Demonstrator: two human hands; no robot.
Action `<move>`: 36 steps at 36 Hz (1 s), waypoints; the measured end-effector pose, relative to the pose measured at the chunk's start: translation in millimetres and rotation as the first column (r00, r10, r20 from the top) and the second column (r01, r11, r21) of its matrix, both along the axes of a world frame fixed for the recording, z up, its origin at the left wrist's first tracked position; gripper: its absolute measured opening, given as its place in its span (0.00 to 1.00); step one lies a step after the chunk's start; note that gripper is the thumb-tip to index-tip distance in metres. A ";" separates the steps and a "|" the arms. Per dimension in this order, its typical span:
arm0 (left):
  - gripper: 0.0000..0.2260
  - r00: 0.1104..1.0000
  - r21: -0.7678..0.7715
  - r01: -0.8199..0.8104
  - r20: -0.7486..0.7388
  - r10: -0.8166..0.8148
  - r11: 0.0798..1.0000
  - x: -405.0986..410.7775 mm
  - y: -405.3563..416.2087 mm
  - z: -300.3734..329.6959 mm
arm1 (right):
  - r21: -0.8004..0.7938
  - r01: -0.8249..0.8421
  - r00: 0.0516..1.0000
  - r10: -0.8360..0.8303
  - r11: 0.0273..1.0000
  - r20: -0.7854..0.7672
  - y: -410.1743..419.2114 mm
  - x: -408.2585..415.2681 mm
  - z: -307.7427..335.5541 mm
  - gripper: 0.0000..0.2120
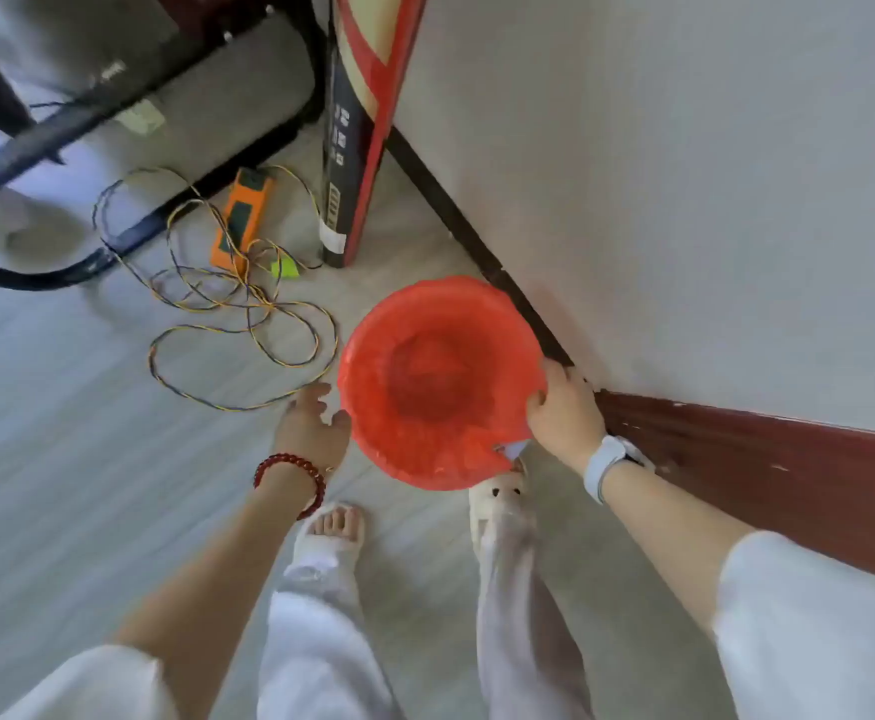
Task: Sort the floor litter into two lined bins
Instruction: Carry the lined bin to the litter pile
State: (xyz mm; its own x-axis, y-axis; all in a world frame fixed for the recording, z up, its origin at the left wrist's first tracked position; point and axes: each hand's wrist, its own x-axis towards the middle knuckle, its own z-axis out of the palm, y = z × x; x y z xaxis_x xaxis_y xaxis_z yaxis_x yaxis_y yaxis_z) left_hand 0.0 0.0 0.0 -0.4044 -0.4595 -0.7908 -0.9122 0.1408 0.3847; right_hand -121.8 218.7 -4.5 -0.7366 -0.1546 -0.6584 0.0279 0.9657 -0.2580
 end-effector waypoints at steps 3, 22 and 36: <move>0.27 0.998 -0.087 -0.068 0.004 0.069 0.994 -6.3 8.9 -56.7 | 0.025 -0.064 0.995 0.065 0.998 -0.070 -6.7 -25.0 -50.3 0.28; 0.22 0.920 -0.281 -0.386 -0.048 0.388 0.879 110.9 13.0 -7.0 | 0.055 -0.498 0.862 0.501 0.866 -0.083 -70.7 20.7 13.6 0.26; 0.18 0.689 -0.389 -0.703 -0.165 0.706 0.596 354.8 -57.7 213.8 | -0.054 -0.808 0.587 0.794 0.587 -0.160 -242.2 224.5 242.9 0.25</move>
State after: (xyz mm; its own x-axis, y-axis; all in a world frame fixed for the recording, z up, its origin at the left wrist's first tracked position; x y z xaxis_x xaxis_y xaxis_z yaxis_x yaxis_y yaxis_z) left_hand 354.8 -57.7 213.8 0.1838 -0.8624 -0.4717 -0.7954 -0.4125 0.4441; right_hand 102.7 -23.4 238.4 -0.3410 -0.7812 -0.5229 -0.7773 0.5471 -0.3105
